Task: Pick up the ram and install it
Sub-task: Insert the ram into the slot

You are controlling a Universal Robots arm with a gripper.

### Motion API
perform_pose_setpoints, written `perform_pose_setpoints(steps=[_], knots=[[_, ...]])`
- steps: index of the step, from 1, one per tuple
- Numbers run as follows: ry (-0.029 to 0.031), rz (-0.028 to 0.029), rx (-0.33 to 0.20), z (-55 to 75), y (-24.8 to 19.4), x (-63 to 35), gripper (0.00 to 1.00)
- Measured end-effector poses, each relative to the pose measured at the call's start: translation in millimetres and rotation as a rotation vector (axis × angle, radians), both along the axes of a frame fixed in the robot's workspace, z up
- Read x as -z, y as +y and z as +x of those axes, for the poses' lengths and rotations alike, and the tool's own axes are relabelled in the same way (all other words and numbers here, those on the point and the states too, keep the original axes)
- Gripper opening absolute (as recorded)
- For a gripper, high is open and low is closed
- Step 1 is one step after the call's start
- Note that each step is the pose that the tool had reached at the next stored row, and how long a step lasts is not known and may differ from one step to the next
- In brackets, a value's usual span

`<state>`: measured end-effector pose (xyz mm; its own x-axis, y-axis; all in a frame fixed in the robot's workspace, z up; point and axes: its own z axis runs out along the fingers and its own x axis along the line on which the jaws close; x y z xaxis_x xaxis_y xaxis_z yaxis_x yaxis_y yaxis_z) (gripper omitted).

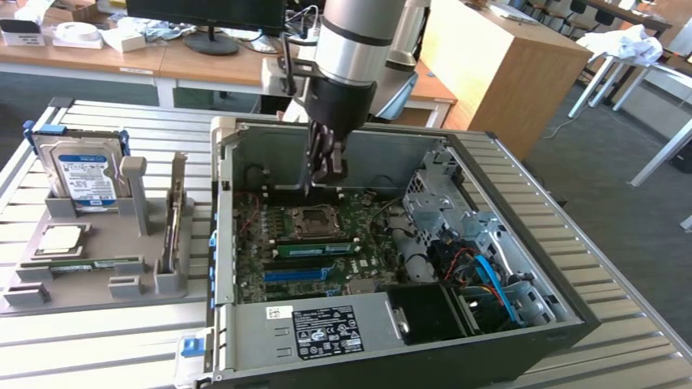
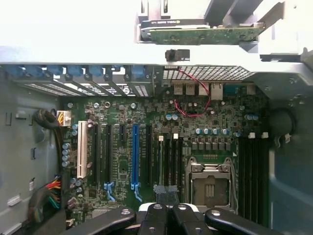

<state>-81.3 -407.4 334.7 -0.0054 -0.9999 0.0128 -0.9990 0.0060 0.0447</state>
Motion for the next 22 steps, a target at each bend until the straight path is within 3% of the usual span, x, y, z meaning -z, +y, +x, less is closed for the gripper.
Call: perform_pose_setpoints(steps=[6, 14, 22], knots=[[0.0, -0.0001, 0.0, 0.0, 0.0, -9.2, 0.1], [0.0001, -0.0002, 0.0, 1.3, -0.1, -9.4, 0.1], [-0.0001, 0.0001, 0.0, 11.1, -0.8, -9.3, 0.1]])
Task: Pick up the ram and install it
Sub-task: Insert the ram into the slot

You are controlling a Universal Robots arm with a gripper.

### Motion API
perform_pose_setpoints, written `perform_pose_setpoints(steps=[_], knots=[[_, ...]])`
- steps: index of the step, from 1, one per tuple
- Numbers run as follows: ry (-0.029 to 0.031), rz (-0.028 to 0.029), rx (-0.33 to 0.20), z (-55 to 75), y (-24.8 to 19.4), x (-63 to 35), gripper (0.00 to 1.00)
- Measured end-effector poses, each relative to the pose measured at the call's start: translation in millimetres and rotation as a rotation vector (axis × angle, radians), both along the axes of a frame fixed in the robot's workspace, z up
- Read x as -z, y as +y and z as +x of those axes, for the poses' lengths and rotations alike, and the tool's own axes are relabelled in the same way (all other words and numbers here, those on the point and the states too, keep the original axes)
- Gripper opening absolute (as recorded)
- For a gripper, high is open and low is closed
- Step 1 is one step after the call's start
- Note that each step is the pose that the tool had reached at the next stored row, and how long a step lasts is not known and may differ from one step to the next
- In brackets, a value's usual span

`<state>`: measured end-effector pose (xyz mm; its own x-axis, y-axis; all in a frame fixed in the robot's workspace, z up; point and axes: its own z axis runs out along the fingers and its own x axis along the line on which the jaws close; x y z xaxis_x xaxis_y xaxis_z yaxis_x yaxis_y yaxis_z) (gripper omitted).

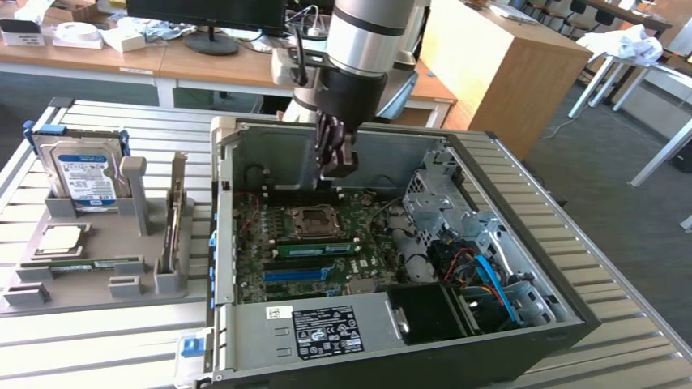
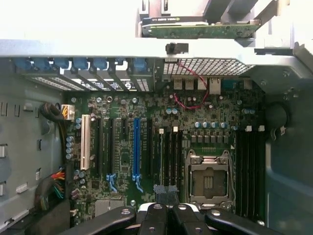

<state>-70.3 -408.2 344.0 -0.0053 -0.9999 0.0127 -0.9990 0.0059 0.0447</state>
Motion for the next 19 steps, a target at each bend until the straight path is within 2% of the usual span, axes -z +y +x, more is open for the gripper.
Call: perform_pose_setpoints(steps=[19], knots=[[0.0009, 0.0001, 0.0, 29.1, -4.0, 0.0, 0.1]])
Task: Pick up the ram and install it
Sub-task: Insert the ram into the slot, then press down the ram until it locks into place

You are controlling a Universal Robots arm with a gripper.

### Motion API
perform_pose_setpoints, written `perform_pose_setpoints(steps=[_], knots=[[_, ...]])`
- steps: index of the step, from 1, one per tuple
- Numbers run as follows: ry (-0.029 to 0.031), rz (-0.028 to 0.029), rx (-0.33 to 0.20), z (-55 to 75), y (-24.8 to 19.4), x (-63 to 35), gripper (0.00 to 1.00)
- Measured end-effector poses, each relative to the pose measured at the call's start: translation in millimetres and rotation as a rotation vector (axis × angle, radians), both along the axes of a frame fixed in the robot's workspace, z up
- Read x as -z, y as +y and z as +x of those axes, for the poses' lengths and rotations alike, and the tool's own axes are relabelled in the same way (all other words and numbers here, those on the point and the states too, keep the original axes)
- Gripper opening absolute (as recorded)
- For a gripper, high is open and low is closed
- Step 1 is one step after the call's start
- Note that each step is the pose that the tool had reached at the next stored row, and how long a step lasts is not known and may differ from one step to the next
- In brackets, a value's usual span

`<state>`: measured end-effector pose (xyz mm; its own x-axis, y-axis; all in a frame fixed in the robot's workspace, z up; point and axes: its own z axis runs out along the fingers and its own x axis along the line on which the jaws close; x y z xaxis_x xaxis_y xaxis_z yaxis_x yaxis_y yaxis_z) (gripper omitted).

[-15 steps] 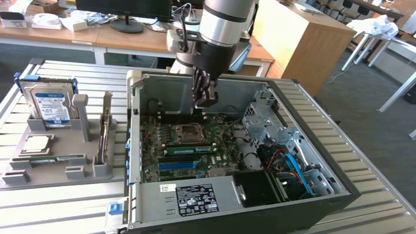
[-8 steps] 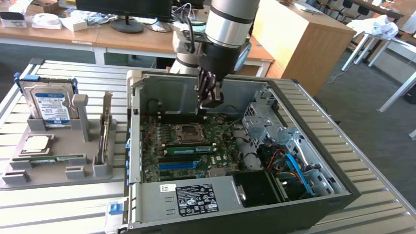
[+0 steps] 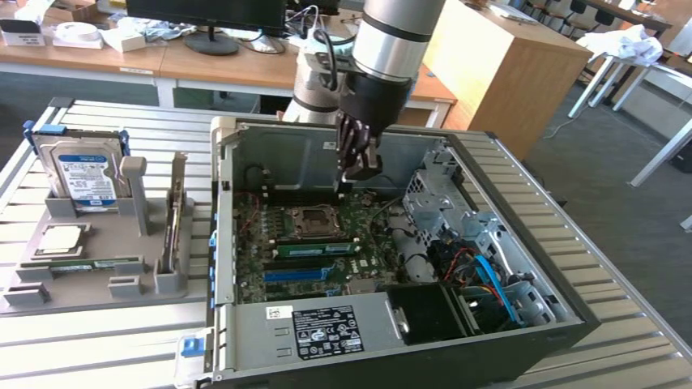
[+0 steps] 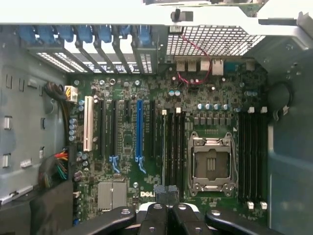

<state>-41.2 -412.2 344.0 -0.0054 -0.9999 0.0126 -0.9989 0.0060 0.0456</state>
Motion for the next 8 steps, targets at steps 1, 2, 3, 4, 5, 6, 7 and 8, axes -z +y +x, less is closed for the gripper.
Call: perform_pose_setpoints(steps=[1, 2, 3, 4, 5, 6, 7, 8], knots=[[0.0, 0.0, 0.0, 1.4, -0.1, 0.0, 0.1], [0.0001, -0.0002, 0.0, 2.7, -0.1, -0.1, 0.1], [0.0001, -0.0002, 0.0, 3.8, -0.2, -0.1, 0.1], [0.0001, -0.0002, 0.0, 3.9, -0.1, -0.1, 0.1], [0.0001, -0.0002, 0.0, 3.9, -0.1, -0.1, 0.1], [0.0, 0.0, 0.0, 3.9, -0.1, 0.0, 0.1], [0.0001, -0.0001, 0.0, 3.9, -0.1, 0.0, 0.1], [0.0001, -0.0001, 0.0, 3.9, -0.1, -0.1, 0.1]])
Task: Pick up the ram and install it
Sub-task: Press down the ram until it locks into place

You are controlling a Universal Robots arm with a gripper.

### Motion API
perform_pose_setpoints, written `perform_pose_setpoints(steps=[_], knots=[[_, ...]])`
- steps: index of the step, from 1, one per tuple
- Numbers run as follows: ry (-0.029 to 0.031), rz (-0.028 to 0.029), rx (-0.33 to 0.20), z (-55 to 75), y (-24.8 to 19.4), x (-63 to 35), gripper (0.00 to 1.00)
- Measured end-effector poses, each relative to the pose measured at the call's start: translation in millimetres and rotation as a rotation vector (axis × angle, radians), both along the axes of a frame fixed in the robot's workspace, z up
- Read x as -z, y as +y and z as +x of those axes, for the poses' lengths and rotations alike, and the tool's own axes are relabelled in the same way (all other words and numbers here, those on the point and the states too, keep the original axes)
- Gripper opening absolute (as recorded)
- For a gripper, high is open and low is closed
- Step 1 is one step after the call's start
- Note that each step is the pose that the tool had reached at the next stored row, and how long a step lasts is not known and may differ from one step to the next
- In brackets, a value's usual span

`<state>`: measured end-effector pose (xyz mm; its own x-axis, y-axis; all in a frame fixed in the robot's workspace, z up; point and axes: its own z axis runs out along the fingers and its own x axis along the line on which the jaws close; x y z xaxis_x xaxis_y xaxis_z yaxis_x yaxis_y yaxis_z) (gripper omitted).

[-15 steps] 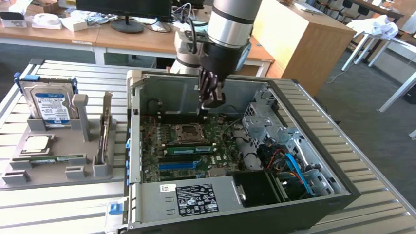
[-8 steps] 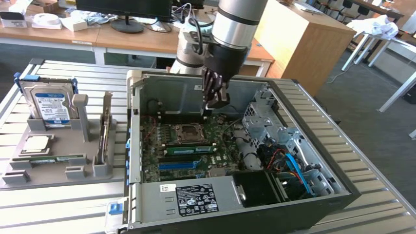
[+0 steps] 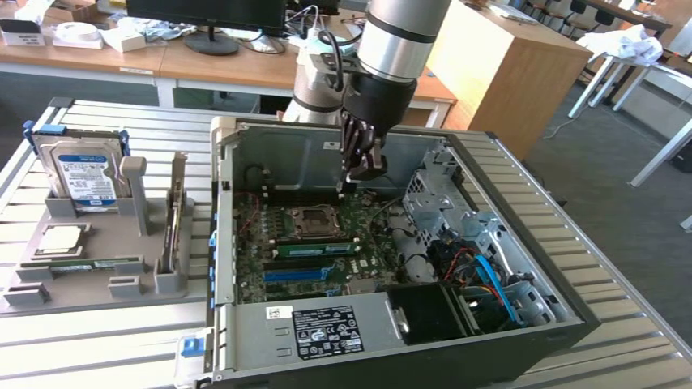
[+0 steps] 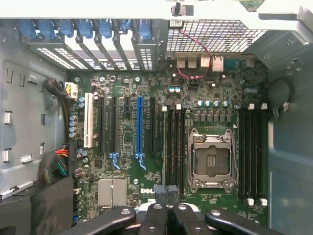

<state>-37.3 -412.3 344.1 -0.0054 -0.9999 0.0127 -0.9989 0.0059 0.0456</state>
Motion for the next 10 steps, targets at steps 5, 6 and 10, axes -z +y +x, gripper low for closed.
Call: perform_pose_setpoints(steps=[5, 6, 10], knots=[[0.0, 0.0, 0.0, 0.0, 0.0, 0.0, 0.1], [0.0, 0.0001, 0.0, 0.0, 0.0, 0.0, 0.1], [0.0, 0.0, 0.0, 0.0, 0.0, 0.0, 0.1]])
